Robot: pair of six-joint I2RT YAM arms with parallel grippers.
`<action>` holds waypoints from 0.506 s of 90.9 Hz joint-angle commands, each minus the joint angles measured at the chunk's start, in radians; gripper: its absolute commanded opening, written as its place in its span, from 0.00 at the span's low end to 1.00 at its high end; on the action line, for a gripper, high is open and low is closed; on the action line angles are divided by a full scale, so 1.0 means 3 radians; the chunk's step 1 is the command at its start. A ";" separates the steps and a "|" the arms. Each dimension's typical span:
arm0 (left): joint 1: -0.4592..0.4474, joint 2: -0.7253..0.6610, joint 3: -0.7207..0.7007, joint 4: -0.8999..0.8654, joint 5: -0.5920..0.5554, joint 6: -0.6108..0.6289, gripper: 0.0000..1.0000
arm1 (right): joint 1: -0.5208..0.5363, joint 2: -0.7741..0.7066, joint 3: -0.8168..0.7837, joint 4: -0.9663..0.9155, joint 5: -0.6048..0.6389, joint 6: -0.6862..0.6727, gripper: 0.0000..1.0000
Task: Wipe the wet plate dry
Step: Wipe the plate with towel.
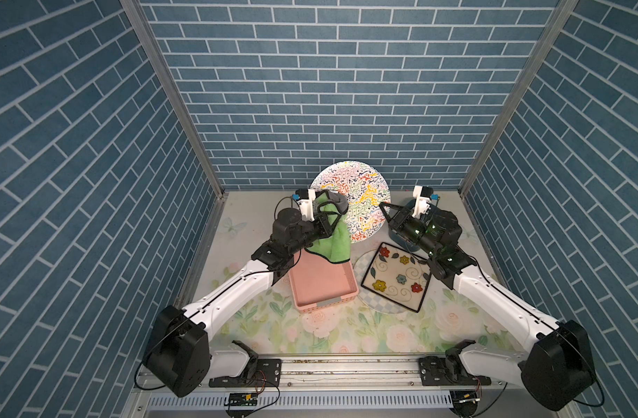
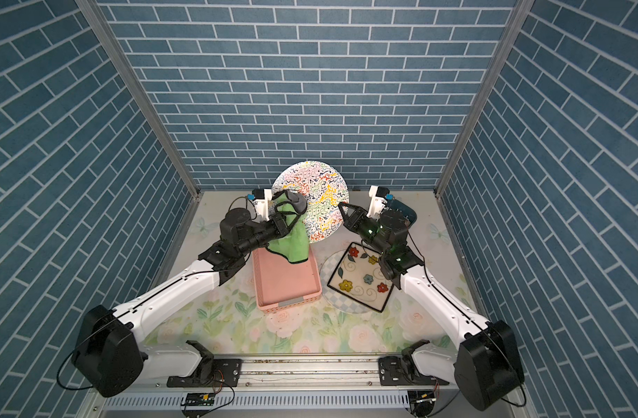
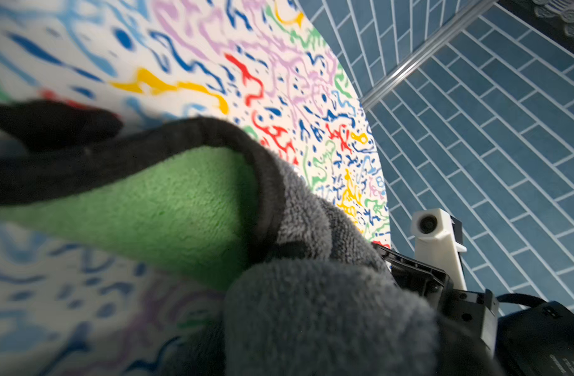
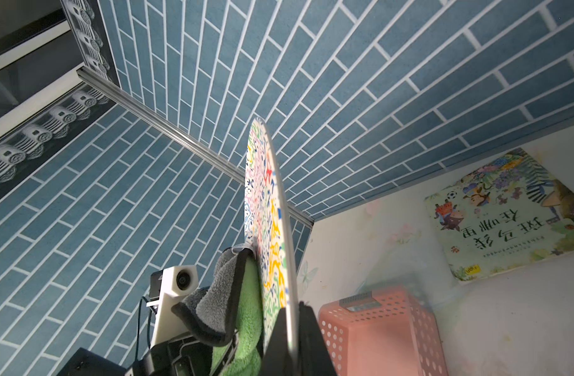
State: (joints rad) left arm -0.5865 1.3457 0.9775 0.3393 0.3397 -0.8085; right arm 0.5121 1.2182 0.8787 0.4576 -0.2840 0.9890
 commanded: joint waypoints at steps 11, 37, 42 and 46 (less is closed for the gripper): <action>-0.0289 0.0322 0.0216 -0.0014 -0.0038 -0.0105 0.00 | 0.0416 0.0084 0.0125 0.1010 -0.0422 0.0450 0.00; 0.0025 0.0341 0.0474 0.0008 -0.0114 -0.0240 0.00 | 0.0547 0.0008 0.0172 0.0664 -0.0508 -0.0006 0.00; -0.0032 0.0442 0.0587 0.0009 -0.0057 -0.0226 0.00 | 0.0666 0.0078 0.0220 0.0682 -0.0573 -0.0087 0.00; -0.0073 0.0506 0.0655 0.0001 -0.0065 -0.0211 0.00 | 0.0737 0.0118 0.0247 0.0710 -0.0591 -0.0125 0.00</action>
State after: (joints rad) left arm -0.5800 1.4372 1.1343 0.3786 0.3317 -0.8833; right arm 0.6598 1.2747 0.8742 0.4965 -0.3264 0.9848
